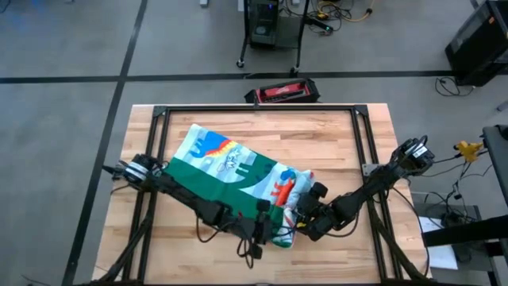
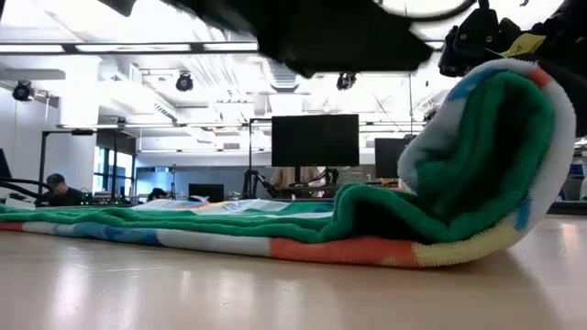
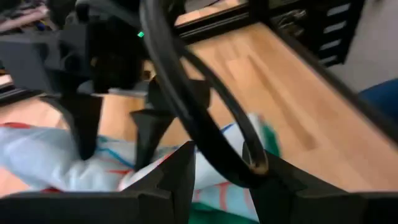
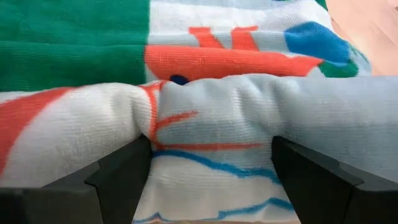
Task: Roll towel
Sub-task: Roll the green towel
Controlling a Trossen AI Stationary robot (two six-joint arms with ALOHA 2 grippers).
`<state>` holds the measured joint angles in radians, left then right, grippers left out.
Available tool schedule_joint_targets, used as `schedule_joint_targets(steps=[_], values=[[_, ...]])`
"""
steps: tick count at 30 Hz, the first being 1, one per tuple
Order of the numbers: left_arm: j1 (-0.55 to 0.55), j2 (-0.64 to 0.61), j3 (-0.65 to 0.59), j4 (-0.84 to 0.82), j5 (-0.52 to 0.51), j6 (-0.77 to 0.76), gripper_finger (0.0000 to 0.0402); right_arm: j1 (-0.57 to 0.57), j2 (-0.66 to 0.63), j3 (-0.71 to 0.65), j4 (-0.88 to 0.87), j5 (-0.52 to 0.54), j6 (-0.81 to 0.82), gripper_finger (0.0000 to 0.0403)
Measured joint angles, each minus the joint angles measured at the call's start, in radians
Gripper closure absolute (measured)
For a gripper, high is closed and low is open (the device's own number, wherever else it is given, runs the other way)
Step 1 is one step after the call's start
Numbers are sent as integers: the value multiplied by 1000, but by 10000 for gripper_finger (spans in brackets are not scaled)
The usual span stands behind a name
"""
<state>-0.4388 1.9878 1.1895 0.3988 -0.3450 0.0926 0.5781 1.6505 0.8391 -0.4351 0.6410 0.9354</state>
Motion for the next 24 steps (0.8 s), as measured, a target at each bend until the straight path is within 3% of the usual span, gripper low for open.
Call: schedule_joint_targets(steps=[7, 12, 17, 21, 24], values=[[69, 83, -39, 209, 89, 10, 283, 0, 0, 0, 5, -6, -1, 93], [86, 86, -47, 367, 218, 3, 283, 0, 0, -1, 16, -9, 2, 90], [91, 99, -45, 380, 244, 3, 283, -2, 1, -2, 25, -11, -2, 90], [96, 207, -19, 511, 285, -17, 283, -3, 1, -2, 21, -21, -15, 91], [99, 248, 14, 477, 299, -27, 283, -3, 1, -2, 30, -25, -3, 89]])
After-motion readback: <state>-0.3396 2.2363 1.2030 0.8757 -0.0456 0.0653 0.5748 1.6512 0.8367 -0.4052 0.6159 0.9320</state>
